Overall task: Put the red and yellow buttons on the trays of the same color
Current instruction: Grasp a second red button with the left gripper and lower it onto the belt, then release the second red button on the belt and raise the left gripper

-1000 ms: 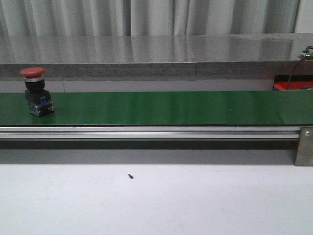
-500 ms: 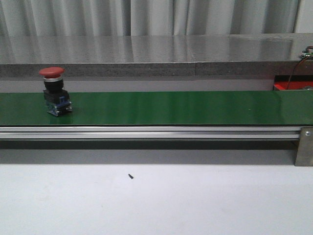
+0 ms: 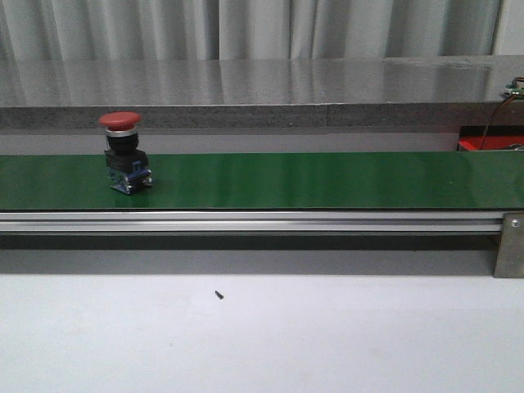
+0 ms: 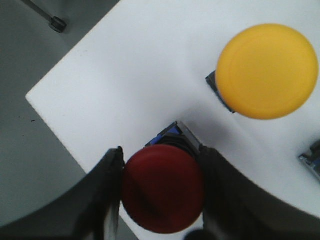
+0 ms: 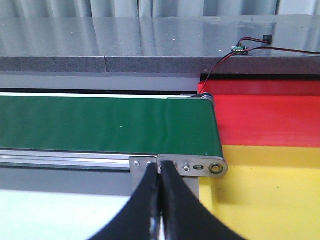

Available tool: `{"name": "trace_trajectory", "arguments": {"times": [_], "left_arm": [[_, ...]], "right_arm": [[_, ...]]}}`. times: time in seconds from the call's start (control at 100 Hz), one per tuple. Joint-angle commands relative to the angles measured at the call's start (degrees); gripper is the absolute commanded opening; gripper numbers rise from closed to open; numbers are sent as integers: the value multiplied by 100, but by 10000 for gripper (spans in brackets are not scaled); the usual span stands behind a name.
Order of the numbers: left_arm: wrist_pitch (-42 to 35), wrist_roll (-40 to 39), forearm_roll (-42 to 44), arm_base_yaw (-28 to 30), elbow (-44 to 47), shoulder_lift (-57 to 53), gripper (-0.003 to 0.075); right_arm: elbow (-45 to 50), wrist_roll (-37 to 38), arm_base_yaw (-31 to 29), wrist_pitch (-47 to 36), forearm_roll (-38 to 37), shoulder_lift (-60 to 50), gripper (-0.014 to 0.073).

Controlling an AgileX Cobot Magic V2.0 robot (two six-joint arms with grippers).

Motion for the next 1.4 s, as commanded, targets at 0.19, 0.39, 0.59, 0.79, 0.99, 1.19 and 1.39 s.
{"name": "trace_trajectory", "arguments": {"times": [0.19,0.39,0.59,0.79,0.99,1.19,1.39], "left_arm": [[27,295,-293,-344,-153,-1581,11],[58,720,-450,-1179,-334,-1996,11],[72,1111,-615,-2041,-714,-1777,11],[176,1254,-629,-2581,-1180,-1273,11],[216,1493,-972,-2889,-1415,-750,11],[292,1690,-1389,-2992,-1455,-389,13],[450,1690,-1432,-2992,-1455,-288,102]], "right_arm": [[-106,-16,-12,-476,-58,-95,-66],[-106,-16,-12,-476,-58,-95,-66],[-106,-16,-12,-476,-58,-95,-66],[-106,-16,-12,-476,-58,-95,-66],[-106,-16,-12,-476,-58,-95,-66],[-106,-16,-12,-476,-58,-95,-66],[-106,-16,-12,-476,-58,-95,-66]]}}
